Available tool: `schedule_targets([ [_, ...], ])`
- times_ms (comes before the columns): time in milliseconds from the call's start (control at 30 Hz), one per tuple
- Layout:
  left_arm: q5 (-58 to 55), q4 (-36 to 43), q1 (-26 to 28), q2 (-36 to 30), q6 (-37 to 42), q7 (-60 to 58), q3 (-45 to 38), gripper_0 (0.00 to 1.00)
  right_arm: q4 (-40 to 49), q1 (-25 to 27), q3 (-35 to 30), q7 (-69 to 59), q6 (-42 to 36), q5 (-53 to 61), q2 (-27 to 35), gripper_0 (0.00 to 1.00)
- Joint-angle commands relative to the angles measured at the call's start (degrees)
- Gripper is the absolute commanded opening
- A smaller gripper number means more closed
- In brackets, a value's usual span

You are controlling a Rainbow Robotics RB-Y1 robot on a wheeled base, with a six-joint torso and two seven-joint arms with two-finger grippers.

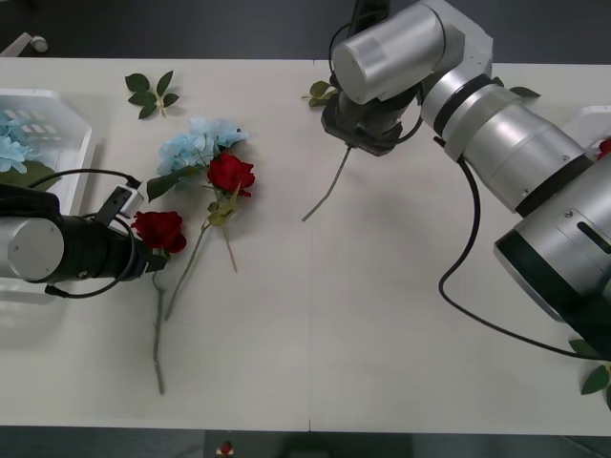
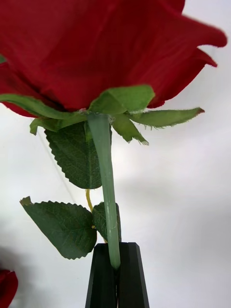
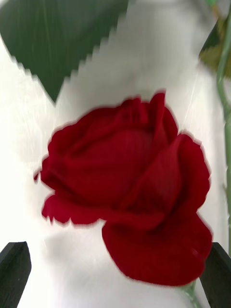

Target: Put the red flowers into the right box and the blue flowers into the left box

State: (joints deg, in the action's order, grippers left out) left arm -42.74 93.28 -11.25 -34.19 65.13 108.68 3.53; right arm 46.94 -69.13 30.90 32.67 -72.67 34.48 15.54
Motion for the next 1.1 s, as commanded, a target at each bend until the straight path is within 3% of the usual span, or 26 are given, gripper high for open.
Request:
schedule_targets([
  [33, 0.5, 1.1, -0.4, -0.2, -0.4, 0.6, -1.2, 1.00, 9.5, 2.2, 0.0, 5.1, -2.7, 1.3, 6.5, 0.00],
  [333, 6.2, 1.0, -0.4, 2.7, -0.4, 0.4, -1.2, 1.00, 24.1, 8.2, -3.2, 11.0, -7.5, 5.7, 19.7, 0.00],
  [433, 6.8, 1.0, -0.4, 3.2, -0.4, -0.1, -1.2, 0.92, 26.9, 10.3, -5.9, 13.9, -8.6, 7.6, 23.8, 0.00],
  [500, 6.8, 1.0, -0.5, 3.2, -0.4, -0.2, -1.1, 0.82, 28.8, 12.2, -8.1, 16.5, -8.8, 9.5, 27.4, 0.00],
  [800, 8.7, 0.0, -0.8, 4.8, -0.4, -0.3, -1.0, 0.78, 31.7, 20.7, -17.4, 29.9, -8.6, 13.5, 38.3, 0.00],
  [1100, 9.7, -2.0, -1.8, 6.2, -0.6, 0.0, -0.5, 0.78, 31.8, 30.2, -25.2, 45.4, -6.8, 12.3, 45.4, 0.00],
])
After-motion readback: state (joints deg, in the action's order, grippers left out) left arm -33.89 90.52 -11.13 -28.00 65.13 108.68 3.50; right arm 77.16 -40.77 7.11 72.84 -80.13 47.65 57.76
